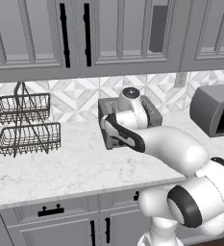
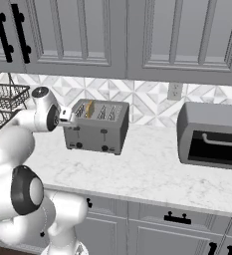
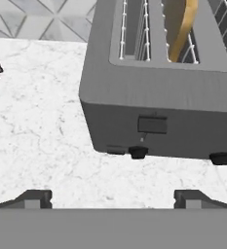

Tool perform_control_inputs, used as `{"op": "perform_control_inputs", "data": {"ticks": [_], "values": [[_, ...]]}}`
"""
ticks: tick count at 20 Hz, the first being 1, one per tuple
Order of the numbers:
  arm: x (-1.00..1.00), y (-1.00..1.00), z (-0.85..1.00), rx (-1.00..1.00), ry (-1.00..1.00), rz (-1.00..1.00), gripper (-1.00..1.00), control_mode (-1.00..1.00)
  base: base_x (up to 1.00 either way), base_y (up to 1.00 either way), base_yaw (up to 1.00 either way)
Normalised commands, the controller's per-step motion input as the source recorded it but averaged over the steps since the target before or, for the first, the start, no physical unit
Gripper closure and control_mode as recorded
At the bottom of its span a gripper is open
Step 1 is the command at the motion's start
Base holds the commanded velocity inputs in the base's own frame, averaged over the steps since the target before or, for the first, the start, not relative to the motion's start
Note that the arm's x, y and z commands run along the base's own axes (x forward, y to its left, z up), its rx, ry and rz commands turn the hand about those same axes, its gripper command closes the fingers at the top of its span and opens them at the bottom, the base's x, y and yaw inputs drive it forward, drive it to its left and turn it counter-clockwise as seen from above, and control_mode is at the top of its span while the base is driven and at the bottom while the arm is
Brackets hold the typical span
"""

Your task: Start the toaster. Once the lever pops up, take the bread to the plate on the dining counter.

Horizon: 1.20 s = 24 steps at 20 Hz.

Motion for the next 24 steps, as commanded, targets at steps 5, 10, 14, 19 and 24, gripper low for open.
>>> {"op": "perform_control_inputs", "data": {"ticks": [5,10,14,19,24], "values": [[0.24,0.09,-0.33,0.0,0.0,0.0,-1.0,-1.0,0.0,0.0,0.0],[0.18,0.0,-0.26,0.0,0.0,-0.01,-1.0,-1.0,0.0,0.0,0.0],[0.14,-0.01,-0.25,0.0,0.0,-0.01,-1.0,-1.0,0.0,0.0,0.0],[0.11,-0.02,-0.25,0.0,-0.04,0.0,-1.0,-1.0,0.0,0.0,0.0],[0.01,-0.04,-0.05,0.0,-0.1,0.0,-1.0,-1.0,0.0,0.0,0.0]]}}
